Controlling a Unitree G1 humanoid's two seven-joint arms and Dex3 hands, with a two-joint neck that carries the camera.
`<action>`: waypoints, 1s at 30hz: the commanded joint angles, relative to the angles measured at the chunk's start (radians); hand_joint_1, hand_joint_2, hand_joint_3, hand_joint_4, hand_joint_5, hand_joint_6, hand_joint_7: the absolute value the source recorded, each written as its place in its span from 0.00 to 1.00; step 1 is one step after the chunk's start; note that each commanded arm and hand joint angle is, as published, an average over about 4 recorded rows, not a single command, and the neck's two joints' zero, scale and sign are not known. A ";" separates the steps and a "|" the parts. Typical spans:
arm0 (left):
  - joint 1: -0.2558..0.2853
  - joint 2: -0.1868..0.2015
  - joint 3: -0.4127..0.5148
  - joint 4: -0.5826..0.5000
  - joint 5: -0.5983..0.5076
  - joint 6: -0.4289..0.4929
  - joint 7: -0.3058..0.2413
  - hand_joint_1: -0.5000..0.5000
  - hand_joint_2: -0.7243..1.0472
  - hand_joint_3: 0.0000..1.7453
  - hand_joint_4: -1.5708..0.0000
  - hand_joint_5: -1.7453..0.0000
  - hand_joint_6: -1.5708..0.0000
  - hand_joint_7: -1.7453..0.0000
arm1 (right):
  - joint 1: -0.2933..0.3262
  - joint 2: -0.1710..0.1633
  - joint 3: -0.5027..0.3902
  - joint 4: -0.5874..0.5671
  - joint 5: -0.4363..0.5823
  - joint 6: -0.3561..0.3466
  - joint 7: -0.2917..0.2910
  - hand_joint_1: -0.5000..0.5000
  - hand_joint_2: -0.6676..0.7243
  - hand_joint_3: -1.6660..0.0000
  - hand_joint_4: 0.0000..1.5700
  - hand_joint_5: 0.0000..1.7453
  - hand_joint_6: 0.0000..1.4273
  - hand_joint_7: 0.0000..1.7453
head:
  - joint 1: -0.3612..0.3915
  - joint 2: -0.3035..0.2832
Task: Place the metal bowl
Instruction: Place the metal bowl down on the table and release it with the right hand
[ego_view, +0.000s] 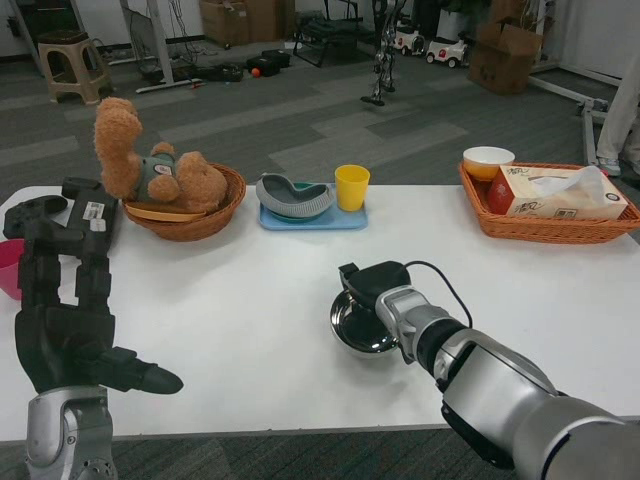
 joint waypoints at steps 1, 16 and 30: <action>-0.013 0.003 0.002 0.011 -0.003 -0.007 -0.001 0.00 0.00 0.00 0.99 1.00 1.00 1.00 | -0.014 -0.002 0.006 0.020 0.016 0.011 -0.007 0.62 0.23 0.14 0.69 0.61 0.39 0.74 | 0.001 -0.001; -0.013 0.003 0.001 0.015 -0.006 -0.007 -0.001 0.00 0.00 0.00 0.98 1.00 1.00 1.00 | -0.014 0.001 0.033 0.076 0.105 0.011 -0.008 0.62 0.23 0.15 0.57 0.67 0.24 0.84 | -0.003 -0.025; -0.013 0.003 0.001 0.015 -0.006 -0.007 -0.001 0.00 0.00 0.00 0.98 1.00 1.00 1.00 | -0.012 0.003 0.048 0.104 0.147 0.010 -0.007 0.62 0.23 0.14 0.53 0.72 0.24 0.84 | 0.015 -0.009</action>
